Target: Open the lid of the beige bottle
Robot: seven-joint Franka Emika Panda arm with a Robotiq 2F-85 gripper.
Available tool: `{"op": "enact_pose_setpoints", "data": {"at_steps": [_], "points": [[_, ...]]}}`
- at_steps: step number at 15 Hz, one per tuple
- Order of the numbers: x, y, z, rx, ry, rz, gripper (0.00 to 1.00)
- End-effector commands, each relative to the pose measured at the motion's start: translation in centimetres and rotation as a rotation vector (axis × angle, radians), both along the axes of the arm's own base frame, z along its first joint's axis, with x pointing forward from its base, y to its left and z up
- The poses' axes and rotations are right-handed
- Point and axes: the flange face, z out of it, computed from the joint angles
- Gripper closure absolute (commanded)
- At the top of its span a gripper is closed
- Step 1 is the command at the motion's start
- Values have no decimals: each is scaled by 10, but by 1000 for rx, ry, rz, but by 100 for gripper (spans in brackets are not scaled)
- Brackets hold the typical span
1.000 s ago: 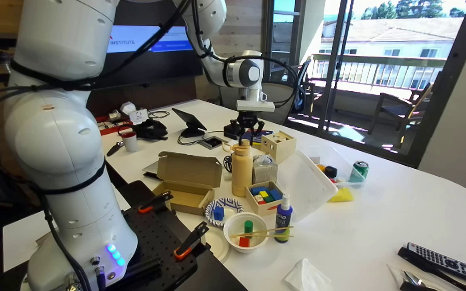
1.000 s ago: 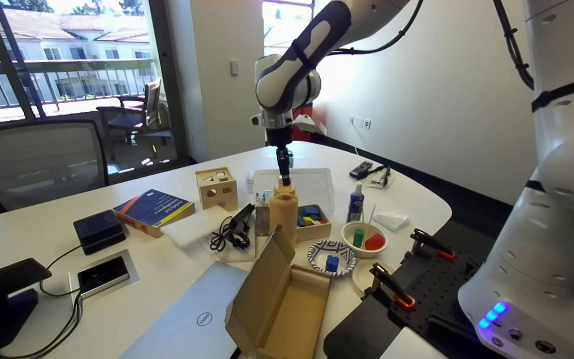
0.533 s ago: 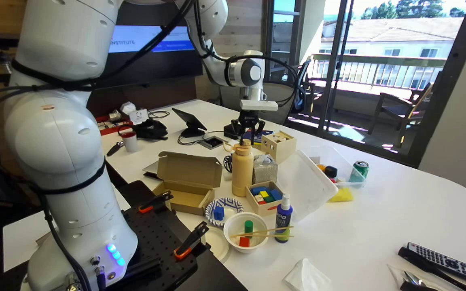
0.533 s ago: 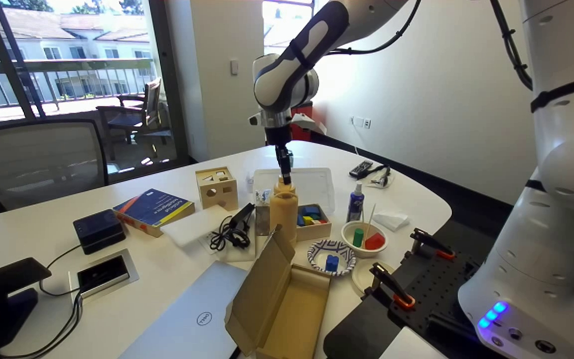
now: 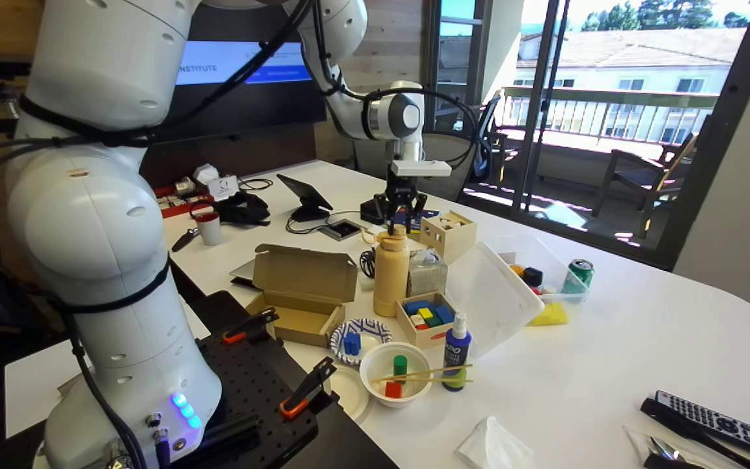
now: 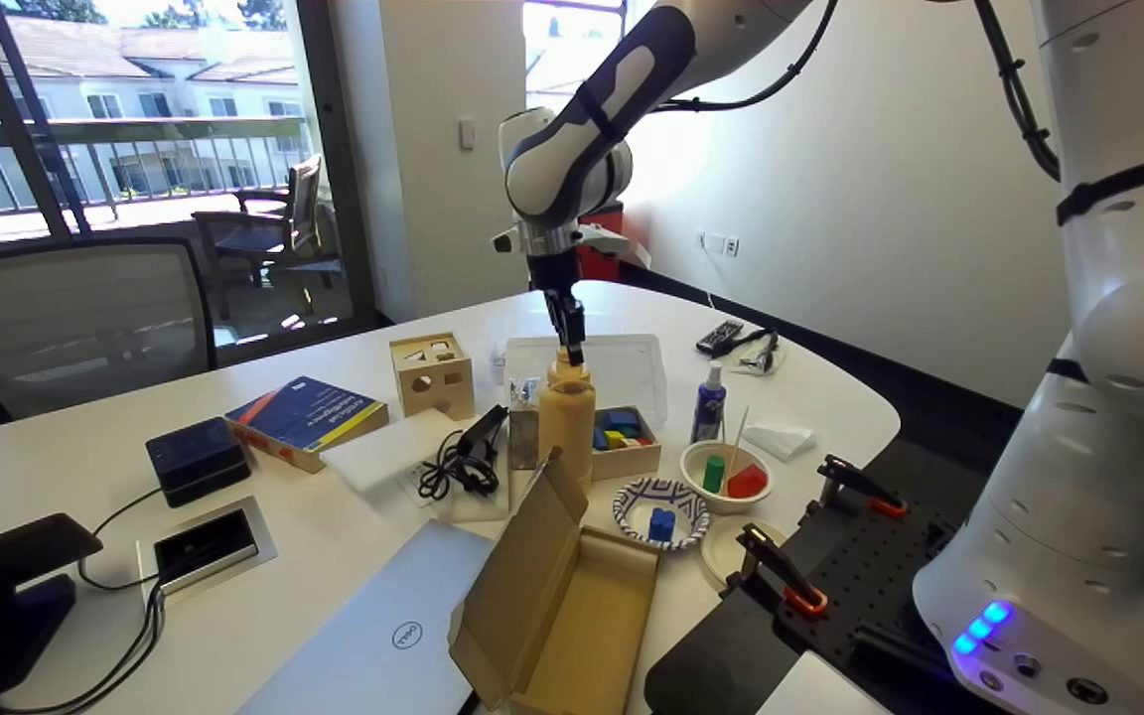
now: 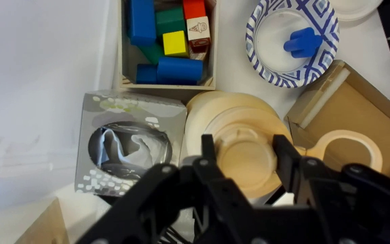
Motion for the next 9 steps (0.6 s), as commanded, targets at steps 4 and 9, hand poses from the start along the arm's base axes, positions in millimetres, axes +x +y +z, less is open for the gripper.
{"op": "enact_pose_setpoints", "data": {"at_steps": [4, 9], "points": [[0, -1, -33, -20, 41, 109, 79], [-5, 9, -24, -26, 16, 140, 79]]}}
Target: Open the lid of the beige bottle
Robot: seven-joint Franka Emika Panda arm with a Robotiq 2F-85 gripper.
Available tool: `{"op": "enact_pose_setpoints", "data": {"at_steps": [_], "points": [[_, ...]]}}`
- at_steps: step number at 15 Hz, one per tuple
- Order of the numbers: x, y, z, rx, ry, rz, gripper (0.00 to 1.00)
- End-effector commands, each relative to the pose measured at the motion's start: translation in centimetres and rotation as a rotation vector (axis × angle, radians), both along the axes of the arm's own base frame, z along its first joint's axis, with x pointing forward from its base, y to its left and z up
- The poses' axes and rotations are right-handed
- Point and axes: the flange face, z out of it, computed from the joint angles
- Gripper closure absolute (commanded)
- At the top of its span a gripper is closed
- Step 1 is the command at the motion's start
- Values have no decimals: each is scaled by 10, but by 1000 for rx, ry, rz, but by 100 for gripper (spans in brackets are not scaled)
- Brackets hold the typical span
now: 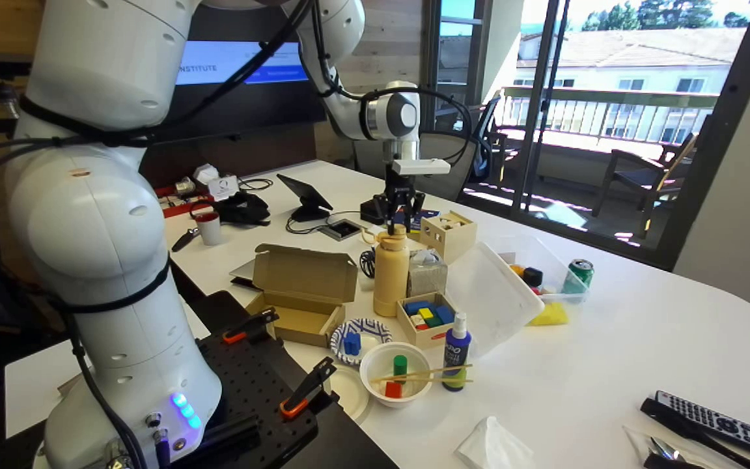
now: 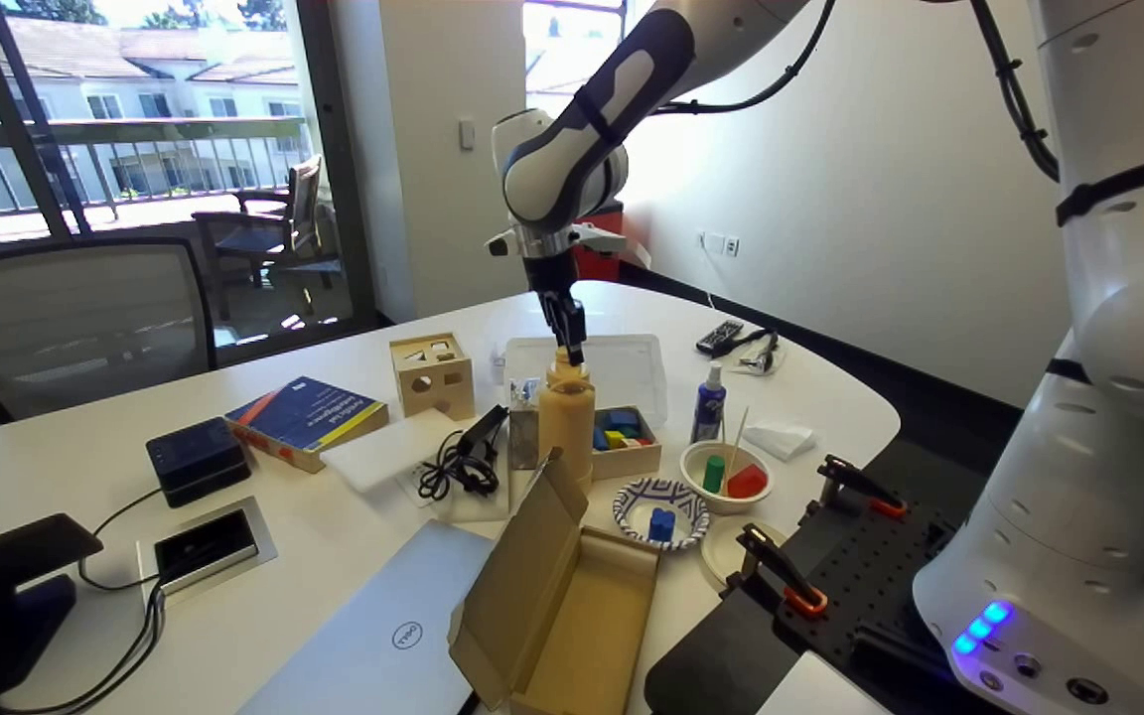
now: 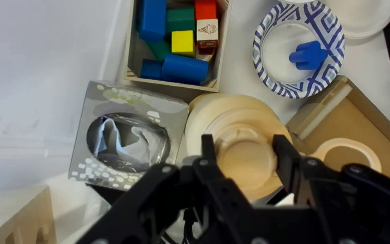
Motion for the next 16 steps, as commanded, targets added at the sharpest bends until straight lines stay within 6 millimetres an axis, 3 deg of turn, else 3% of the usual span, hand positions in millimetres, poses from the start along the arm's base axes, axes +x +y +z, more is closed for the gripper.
{"op": "enact_pose_setpoints", "data": {"at_steps": [1, 16], "points": [[-6, 3, -22, -13, 12, 52, 79], [-14, 8, -12, 9, 25, 165, 79]]}}
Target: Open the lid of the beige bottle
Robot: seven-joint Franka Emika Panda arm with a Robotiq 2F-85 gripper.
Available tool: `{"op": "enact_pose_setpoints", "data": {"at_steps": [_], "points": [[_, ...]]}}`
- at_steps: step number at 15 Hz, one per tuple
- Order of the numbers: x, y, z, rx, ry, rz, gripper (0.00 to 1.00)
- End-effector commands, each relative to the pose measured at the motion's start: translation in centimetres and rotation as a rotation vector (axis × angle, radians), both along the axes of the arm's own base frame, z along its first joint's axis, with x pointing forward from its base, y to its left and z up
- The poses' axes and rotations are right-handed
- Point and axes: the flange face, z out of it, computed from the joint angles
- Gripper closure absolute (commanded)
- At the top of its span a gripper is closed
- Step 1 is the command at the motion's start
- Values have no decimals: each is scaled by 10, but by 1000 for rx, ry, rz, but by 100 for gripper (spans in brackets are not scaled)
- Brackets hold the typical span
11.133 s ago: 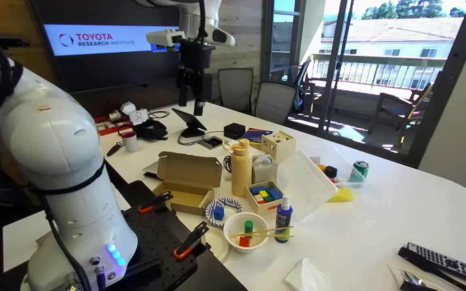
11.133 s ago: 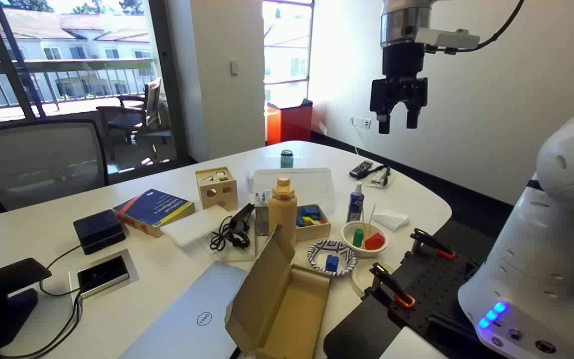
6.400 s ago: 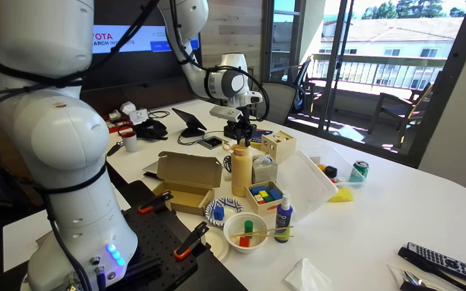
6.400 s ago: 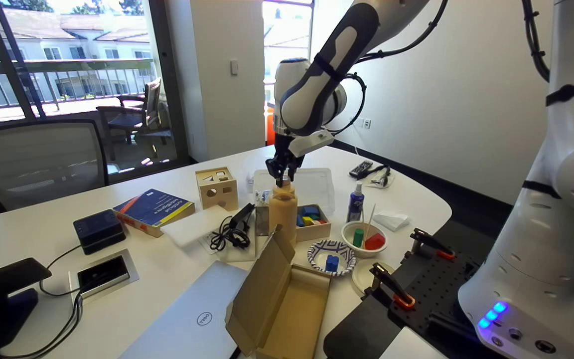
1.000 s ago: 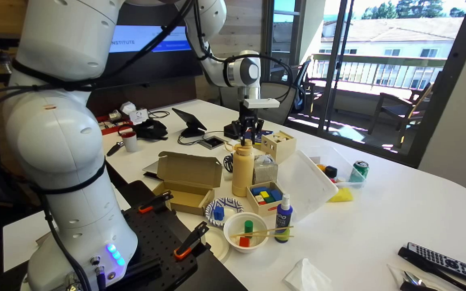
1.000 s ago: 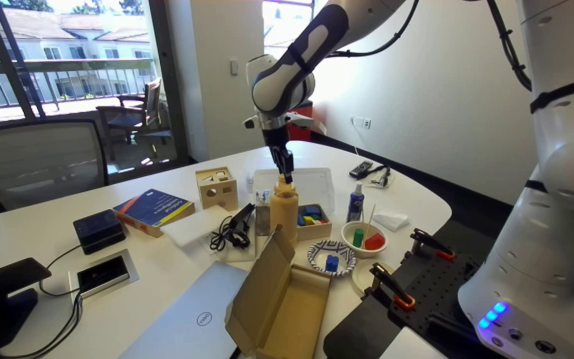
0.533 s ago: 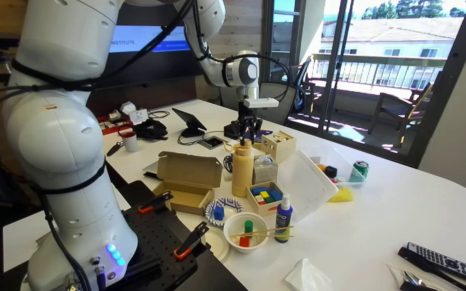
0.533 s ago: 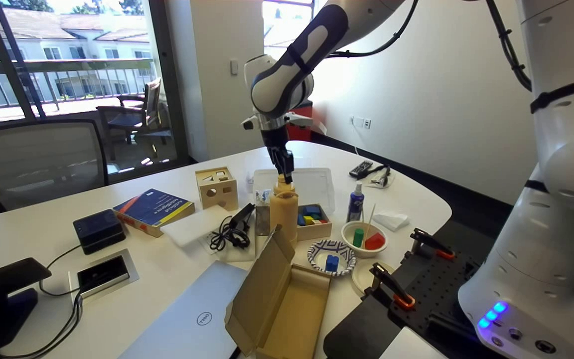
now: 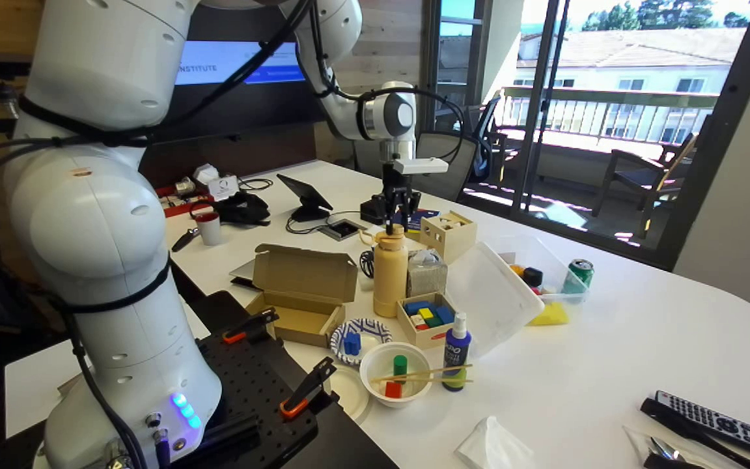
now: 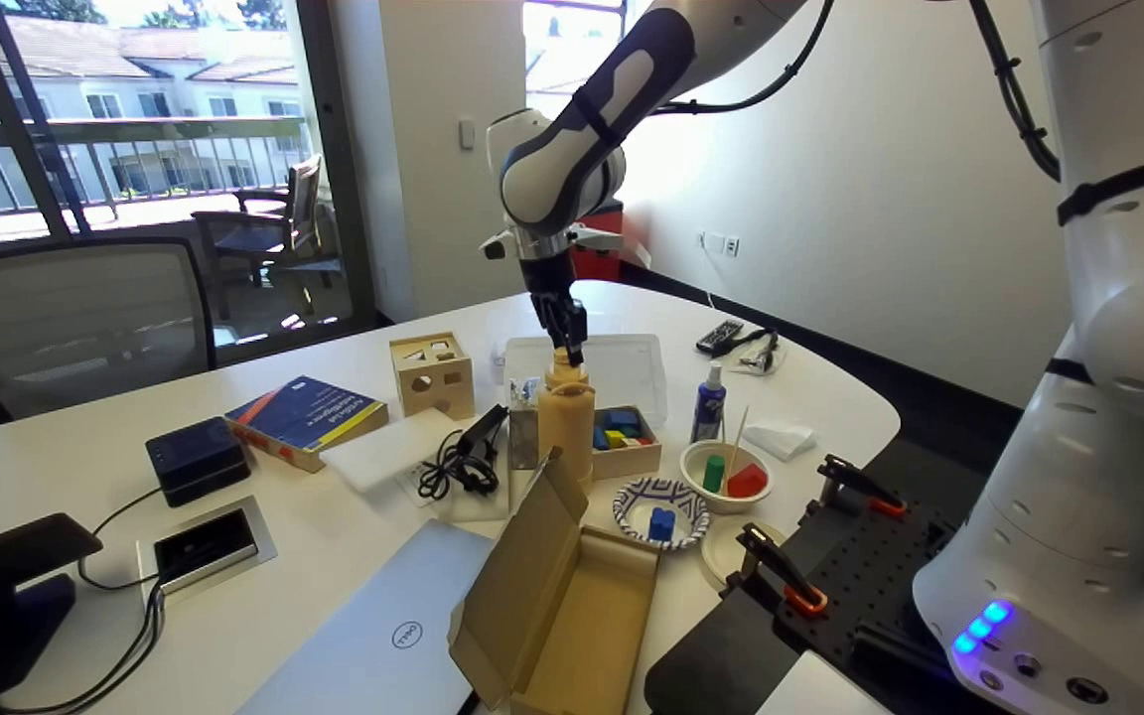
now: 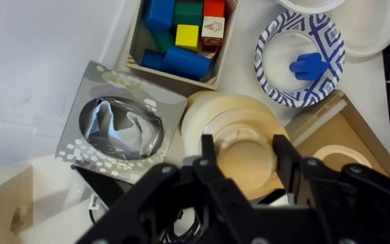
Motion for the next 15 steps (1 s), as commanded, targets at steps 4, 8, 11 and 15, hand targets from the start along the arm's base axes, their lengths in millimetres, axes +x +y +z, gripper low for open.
{"op": "enact_pose_setpoints", "data": {"at_steps": [4, 8, 11, 15], "points": [[-15, 3, -8, 4, -3, 42, 79], [-19, 4, -5, 8, -23, 28, 79], [-22, 4, -2, 17, -45, 13, 79], [-27, 4, 1, 23, -76, 6, 79]]}}
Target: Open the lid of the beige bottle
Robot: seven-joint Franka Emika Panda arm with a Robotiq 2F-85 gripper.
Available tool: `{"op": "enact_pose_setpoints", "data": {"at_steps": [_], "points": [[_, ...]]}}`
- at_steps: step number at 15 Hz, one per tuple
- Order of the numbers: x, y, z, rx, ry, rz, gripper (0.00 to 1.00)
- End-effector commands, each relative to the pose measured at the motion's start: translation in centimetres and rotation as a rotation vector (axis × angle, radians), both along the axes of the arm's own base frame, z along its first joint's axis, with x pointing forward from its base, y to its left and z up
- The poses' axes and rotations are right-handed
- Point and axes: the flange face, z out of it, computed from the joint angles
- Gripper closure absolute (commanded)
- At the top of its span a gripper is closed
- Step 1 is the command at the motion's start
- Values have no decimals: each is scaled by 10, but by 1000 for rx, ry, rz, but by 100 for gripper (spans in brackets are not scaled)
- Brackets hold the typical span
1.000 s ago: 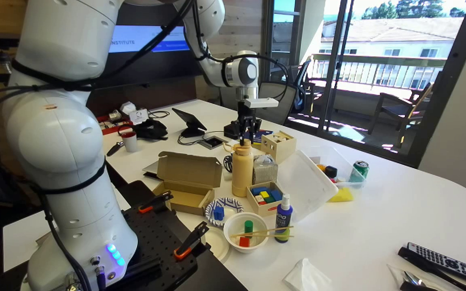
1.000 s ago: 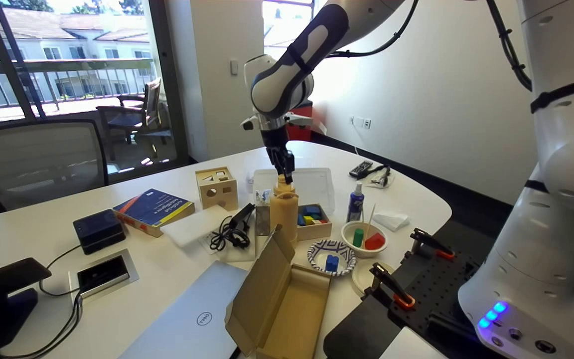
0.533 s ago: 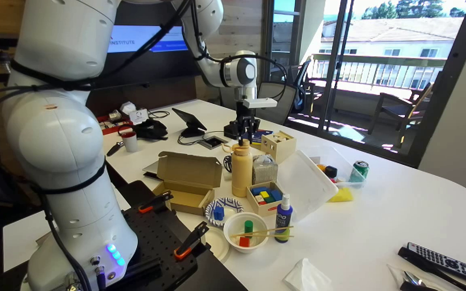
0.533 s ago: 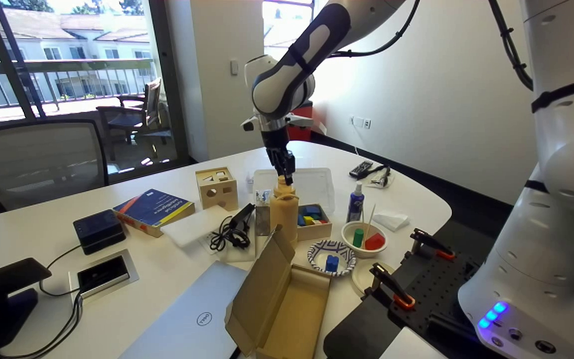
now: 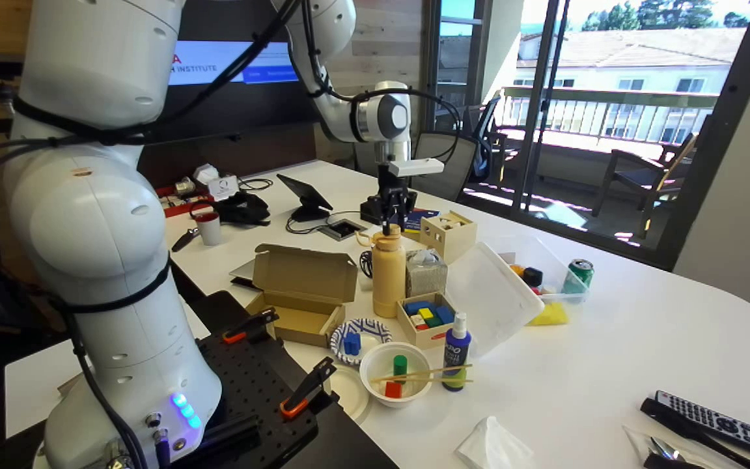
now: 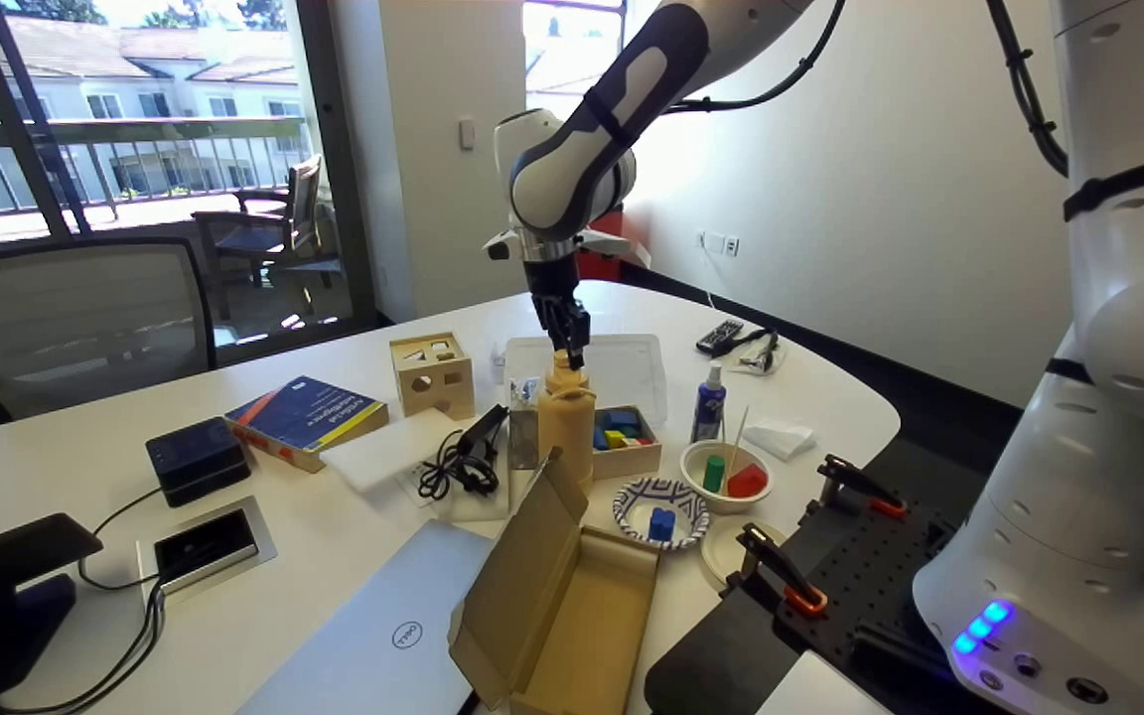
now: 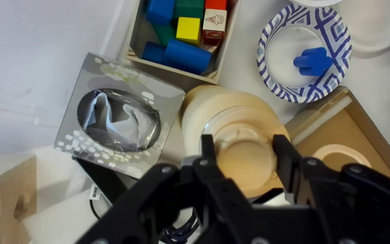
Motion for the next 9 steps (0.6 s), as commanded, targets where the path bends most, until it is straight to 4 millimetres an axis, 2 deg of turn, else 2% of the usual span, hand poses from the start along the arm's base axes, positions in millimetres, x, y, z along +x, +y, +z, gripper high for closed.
{"op": "enact_pose_setpoints", "data": {"at_steps": [1, 9], "points": [[-16, 2, 1, 8, -42, -6, 79], [-37, 3, 12, 20, -119, 11, 79]]}}
